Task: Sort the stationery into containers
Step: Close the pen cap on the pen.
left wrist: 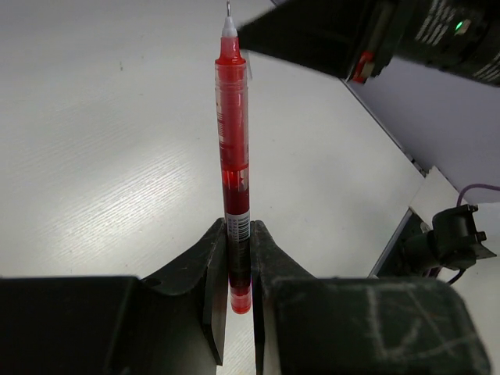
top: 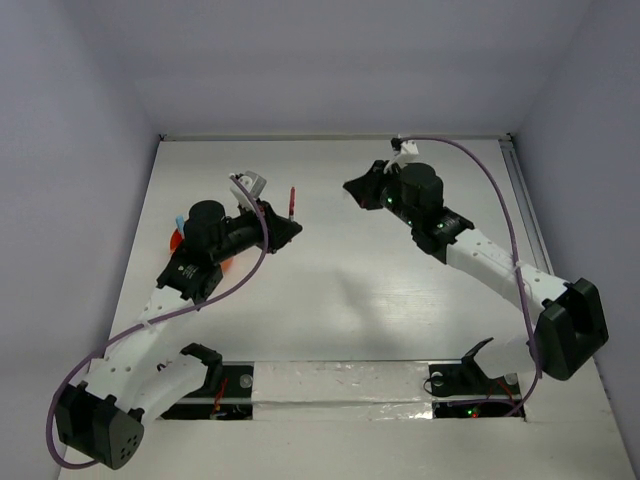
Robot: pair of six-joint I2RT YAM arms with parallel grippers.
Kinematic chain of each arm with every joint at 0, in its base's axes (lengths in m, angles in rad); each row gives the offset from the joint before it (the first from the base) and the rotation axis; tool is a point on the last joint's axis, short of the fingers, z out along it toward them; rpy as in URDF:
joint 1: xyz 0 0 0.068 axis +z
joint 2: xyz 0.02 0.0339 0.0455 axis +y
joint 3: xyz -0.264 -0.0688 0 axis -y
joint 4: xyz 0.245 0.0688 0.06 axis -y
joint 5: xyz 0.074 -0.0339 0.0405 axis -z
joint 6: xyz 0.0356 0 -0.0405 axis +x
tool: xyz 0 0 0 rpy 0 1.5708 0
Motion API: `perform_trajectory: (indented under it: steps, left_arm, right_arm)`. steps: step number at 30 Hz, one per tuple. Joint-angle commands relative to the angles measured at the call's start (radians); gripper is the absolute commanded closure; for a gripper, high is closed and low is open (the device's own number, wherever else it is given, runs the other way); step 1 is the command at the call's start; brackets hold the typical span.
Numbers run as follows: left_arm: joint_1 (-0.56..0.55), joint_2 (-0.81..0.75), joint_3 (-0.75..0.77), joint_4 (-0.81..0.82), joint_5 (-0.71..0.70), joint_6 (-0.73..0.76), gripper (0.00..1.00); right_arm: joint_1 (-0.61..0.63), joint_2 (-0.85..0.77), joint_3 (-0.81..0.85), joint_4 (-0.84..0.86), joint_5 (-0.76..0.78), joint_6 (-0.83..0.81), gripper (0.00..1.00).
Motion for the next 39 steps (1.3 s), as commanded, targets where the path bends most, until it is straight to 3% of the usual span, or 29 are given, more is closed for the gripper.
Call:
perform_trajectory:
  steps: [1,8,14,39]
  left_arm:
    - [-0.004,0.001,0.001,0.096,0.059,-0.015,1.00]
    - [-0.004,0.012,-0.006,0.119,0.093,-0.024,1.00]
    - [-0.004,0.028,-0.006,0.122,0.113,-0.029,1.00]
    - [-0.004,0.035,-0.005,0.132,0.142,-0.037,1.00]
  right_arm:
    - [0.009,-0.009,0.036,0.336,-0.086,0.105,1.00]
    - [0.018,0.054,0.079,0.600,-0.193,0.243,1.00]
    - [0.060,0.059,0.091,0.669,-0.198,0.236,1.00]
    - [0.141,0.087,0.099,0.684,-0.187,0.176,1.00]
